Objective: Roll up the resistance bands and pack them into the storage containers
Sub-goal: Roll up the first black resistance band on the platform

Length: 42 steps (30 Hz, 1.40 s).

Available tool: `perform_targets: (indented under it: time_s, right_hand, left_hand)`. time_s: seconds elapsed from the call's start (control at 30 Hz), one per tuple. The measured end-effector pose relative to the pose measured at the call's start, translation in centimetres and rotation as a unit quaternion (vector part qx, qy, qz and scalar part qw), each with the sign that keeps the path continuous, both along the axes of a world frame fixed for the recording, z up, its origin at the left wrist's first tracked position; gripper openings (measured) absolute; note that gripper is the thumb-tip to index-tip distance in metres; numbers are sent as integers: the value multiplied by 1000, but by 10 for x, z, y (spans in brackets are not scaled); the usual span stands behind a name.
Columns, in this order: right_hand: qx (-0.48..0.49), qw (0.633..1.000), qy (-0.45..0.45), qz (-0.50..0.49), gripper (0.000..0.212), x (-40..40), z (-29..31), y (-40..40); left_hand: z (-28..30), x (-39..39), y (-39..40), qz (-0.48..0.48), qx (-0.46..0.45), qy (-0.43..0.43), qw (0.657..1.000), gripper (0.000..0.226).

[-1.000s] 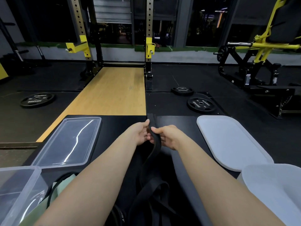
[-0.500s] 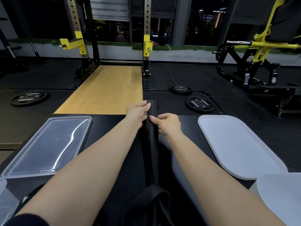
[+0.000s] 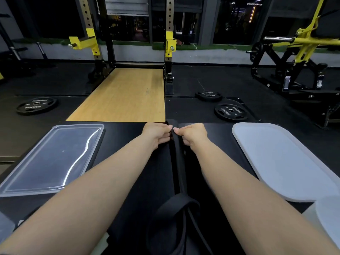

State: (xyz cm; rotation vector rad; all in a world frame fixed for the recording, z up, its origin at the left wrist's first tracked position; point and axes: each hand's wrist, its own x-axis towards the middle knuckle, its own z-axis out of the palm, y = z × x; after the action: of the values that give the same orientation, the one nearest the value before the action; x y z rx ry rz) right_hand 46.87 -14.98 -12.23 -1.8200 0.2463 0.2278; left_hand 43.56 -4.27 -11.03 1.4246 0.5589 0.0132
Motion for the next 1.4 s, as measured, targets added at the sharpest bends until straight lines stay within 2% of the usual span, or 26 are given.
perform_targets:
  time_s: [0.07, 0.13, 0.23, 0.37, 0.53, 0.63, 0.83, 0.97, 1.1, 1.23, 1.4]
  right_hand:
    - [1, 1000, -2, -3, 29, 3, 2, 2]
    - [6, 1000, -9, -7, 28, 7, 4, 5]
    - [14, 1000, -14, -14, 26, 16, 6, 10]
    - [15, 1000, -4, -20, 36, 25, 1, 17]
    - [35, 999, 20, 12, 34, 21, -2, 11]
    - [118, 990, 41, 61, 24, 8, 6, -2]
    - [142, 977, 64, 148, 35, -28, 18, -28]
    - [128, 958, 115, 228, 35, -48, 18, -42]
    - [152, 934, 145, 288, 18, -59, 12, -43]
    - [171, 943, 119, 260, 3, -65, 11, -40]
    - [179, 961, 77, 194, 4, -67, 13, -33]
  left_hand:
    - [3, -11, 1, -16, 27, -7, 999, 28]
    - [4, -23, 1, -32, 38, -6, 999, 31]
    - [2, -43, -1, -87, -5, 26, 996, 32]
    - [-2, -56, -4, -173, -41, 53, 983, 29]
    - [-10, -52, -3, -130, -13, 47, 990, 30]
    - [-9, -50, -5, -129, -16, 25, 991, 28]
    - [1, -39, -4, -73, -5, 1, 997, 32]
    - [11, -36, -1, -49, -41, -23, 998, 24]
    - [16, -30, 0, -32, -96, -38, 994, 30]
    - [16, -28, -2, -18, -118, -36, 992, 29]
    - [22, -54, 5, -89, -11, 29, 996, 31]
